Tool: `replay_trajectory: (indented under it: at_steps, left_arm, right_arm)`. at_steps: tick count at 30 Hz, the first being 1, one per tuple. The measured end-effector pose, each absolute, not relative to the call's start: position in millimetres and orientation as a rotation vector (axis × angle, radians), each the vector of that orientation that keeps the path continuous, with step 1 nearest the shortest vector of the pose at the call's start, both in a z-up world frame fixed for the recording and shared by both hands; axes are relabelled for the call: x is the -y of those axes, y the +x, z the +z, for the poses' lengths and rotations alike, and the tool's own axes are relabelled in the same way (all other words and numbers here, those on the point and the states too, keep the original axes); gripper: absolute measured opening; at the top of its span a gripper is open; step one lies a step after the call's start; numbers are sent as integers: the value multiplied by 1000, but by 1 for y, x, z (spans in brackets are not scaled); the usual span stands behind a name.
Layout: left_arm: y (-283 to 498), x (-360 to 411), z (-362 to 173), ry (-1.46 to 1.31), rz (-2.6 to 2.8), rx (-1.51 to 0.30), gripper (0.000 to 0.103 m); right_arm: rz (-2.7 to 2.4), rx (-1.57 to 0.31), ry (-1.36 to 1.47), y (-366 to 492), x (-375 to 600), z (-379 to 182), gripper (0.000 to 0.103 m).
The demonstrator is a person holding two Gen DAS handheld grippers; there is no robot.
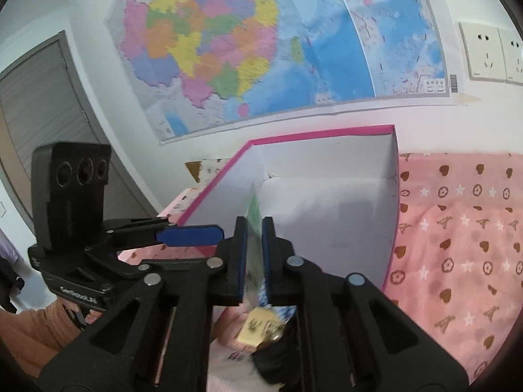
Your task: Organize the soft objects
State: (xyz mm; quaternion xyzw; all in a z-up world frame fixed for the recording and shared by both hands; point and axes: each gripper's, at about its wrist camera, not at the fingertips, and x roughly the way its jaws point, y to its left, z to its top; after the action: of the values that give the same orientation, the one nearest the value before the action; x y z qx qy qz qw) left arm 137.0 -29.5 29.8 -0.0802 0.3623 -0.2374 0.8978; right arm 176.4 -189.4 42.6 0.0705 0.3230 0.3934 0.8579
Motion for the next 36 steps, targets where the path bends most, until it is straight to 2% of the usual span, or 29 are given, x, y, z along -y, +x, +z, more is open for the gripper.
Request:
replay_trajectory:
  at_steps: [6, 10, 11, 13, 14, 19, 26, 36]
  left_arm:
    - [154, 21, 13, -198, -444, -779, 54]
    - [139, 10, 10, -179, -439, -745, 54]
    - [132, 6, 11, -173, -435, -727, 55]
    - [120, -4, 12, -171, -419, -704, 56]
    - [116, -8, 12, -174, -418, -696, 56]
    - [91, -34, 2, -165, -349, -705, 58]
    - [76, -58, -32, -211, -337, -820, 58]
    - [63, -43, -55, -189, -430, -895, 59]
  right_arm:
    - [771, -742, 215, 203, 205, 21, 8]
    - [855, -748, 192, 182, 209, 23, 12]
    - [884, -752, 166, 174, 205, 25, 16]
    - [917, -754, 99, 158, 196, 25, 39]
    - [940, -757, 49, 147, 188, 24, 42]
    - [1021, -831, -47, 127, 155, 3, 42]
    - [1011, -895, -246, 112, 122, -25, 43]
    - [999, -898, -403, 102, 111, -39, 43]
